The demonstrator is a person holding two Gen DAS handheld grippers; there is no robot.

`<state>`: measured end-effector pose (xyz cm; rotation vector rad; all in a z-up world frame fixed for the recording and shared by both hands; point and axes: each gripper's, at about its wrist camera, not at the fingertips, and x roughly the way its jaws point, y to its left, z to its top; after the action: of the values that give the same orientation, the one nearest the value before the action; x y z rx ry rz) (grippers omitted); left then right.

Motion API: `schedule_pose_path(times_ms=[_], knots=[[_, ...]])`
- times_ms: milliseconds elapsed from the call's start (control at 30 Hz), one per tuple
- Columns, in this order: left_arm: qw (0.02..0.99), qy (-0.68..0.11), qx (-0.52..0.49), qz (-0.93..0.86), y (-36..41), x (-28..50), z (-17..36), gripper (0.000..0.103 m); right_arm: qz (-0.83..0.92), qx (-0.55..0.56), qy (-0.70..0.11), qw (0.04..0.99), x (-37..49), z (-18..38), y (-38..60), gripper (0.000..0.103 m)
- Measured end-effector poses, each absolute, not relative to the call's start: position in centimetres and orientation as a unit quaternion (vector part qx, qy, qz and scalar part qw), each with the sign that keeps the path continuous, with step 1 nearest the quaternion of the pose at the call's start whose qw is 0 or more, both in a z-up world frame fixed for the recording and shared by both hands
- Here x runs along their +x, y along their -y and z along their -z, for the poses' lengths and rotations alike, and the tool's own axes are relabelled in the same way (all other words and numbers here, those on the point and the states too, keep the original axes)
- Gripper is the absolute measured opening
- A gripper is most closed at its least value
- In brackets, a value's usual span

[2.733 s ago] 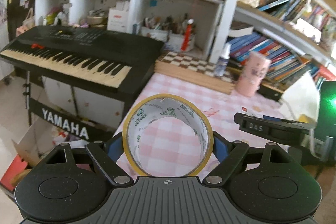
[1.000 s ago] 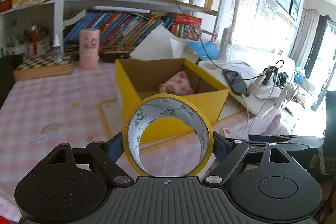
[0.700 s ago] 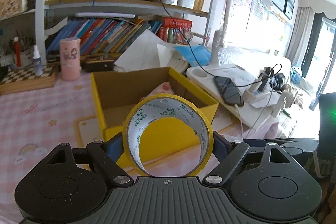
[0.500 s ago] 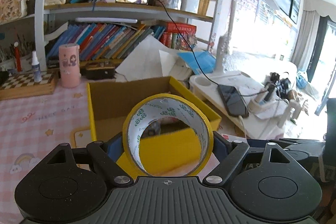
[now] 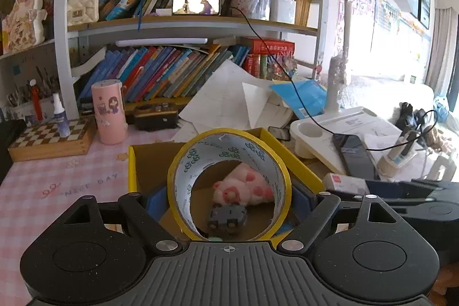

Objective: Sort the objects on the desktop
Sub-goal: 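Carry the tape roll and staples box over the yellow box with both tools, then open left gripper to drop the tape roll while right gripper releases the staples box into the box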

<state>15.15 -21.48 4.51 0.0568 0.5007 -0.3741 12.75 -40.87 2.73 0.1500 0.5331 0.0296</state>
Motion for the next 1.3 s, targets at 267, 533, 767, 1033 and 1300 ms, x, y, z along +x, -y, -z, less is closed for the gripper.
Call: schedule_pose_path(times_ms=[267, 533, 767, 1033, 1300], knots=[[0.951, -0.26, 0.043, 0.162, 22.6, 17.3, -3.5, 0.085, -0.044, 0.061, -0.255, 0.964, 15.3, -3.1, 41.2, 0.056], [0.948, -0.285, 0.044, 0.134, 22.4, 19.0, -2.4, 0.085, -0.06, 0.058, -0.259, 0.962, 16.8, -2.8, 41.4, 0.056], [0.944, -0.301, 0.048, 0.129, 22.8, 19.6, -1.5, 0.085, -0.066, 0.057, -0.267, 0.96, 17.9, -2.4, 41.6, 0.056], [0.939, -0.315, 0.047, 0.126, 23.1, 20.3, -0.6, 0.085, -0.067, 0.055, -0.273, 0.958, 18.6, -1.9, 41.9, 0.056], [0.929, -0.341, 0.056, 0.131, 23.7, 20.8, 0.6, 0.086, -0.076, 0.046, -0.281, 0.956, 19.4, -1.5, 41.8, 0.056]])
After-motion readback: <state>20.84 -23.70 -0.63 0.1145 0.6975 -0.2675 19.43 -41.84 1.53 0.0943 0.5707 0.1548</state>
